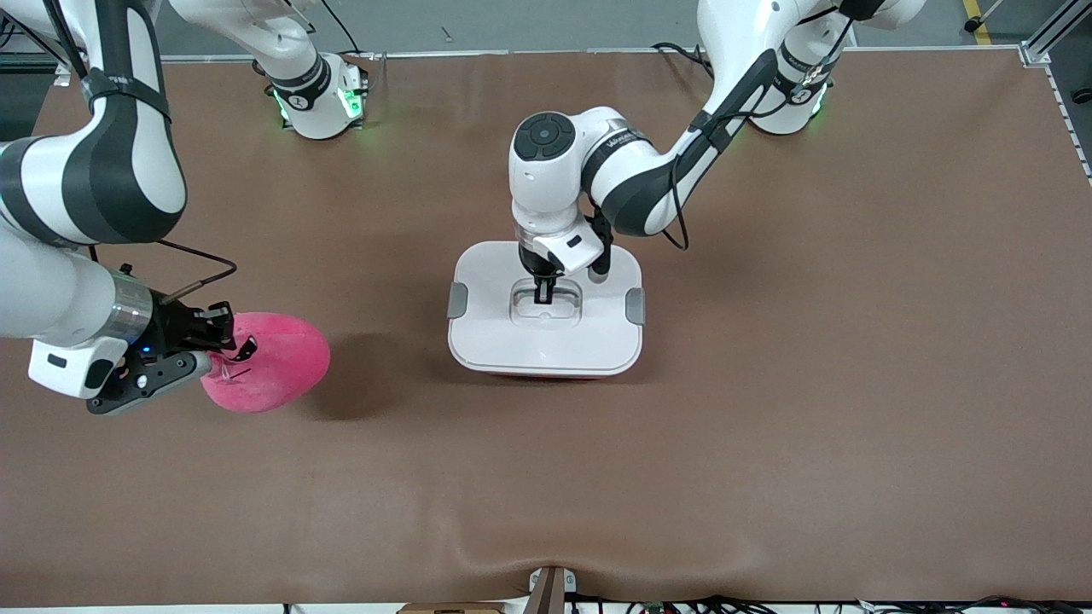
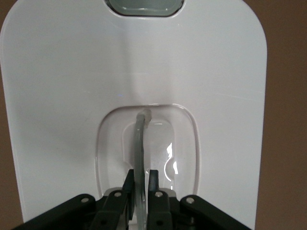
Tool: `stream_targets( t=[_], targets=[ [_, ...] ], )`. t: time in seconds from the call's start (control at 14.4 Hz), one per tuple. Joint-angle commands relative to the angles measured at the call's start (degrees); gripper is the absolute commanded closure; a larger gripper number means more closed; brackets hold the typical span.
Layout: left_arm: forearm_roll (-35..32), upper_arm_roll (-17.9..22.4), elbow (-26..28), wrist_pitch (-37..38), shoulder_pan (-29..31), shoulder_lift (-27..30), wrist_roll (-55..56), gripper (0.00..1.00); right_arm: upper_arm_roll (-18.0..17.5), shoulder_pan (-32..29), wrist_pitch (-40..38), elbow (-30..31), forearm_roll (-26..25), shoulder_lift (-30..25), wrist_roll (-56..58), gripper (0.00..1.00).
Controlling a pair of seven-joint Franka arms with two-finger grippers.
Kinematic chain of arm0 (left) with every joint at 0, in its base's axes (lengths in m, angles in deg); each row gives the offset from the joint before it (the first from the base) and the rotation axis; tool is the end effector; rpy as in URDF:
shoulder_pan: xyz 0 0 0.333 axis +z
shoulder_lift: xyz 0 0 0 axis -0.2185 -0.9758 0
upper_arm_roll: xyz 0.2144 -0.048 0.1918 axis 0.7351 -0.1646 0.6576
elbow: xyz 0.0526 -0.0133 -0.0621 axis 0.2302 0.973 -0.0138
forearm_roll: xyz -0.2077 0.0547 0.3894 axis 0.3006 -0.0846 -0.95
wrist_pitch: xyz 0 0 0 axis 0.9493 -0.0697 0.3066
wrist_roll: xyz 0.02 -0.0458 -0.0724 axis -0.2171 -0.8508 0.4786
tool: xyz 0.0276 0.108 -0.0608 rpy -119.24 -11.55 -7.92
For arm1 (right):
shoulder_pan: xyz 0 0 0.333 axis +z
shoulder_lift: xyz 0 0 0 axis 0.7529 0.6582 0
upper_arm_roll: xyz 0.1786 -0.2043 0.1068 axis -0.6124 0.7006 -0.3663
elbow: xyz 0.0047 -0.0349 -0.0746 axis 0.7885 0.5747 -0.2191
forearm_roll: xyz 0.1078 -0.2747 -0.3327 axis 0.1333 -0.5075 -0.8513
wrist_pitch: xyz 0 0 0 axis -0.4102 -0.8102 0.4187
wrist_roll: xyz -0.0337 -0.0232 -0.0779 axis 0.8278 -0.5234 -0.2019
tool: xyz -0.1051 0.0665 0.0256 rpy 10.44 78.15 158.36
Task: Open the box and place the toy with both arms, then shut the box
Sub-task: 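Hold the lid handle with the left gripper and lift the pink toy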
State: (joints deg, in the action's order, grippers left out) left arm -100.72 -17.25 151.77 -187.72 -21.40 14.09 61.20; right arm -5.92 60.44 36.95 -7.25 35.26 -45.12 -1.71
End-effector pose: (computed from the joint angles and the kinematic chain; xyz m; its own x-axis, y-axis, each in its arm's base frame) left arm 0.5010 -0.5667 0.2813 0.0821 0.9964 -0.0230 0.9842 -0.0774 0.1594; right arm 0.7080 0.0771 0.4492 0.9033 0.4252 -0.0569 0.4191 -0.9030 -0.0947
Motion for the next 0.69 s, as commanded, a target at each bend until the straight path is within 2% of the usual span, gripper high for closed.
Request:
stream_targets(
  t=[0.0,0.21,0.62],
  targets=[
    [-1.16,0.28,-0.95,-0.30,-0.61,-0.72,1.26,0.93,0.48,0.61,-0.74,0.21,0.56,-0.98,3.78,1.00],
    [-0.90,0.28,-0.86,-0.30,-0.70,-0.72,1.26,1.00,0.48,0.70,-0.48,0.21,0.73,-1.07,7.66,1.00],
    [-0.64,0.28,-0.60,-0.03,-1.57,-1.33,1.52,1.00,0.48,0.61,-0.65,0.21,0.73,-1.07,12.15,1.00]
  ],
)
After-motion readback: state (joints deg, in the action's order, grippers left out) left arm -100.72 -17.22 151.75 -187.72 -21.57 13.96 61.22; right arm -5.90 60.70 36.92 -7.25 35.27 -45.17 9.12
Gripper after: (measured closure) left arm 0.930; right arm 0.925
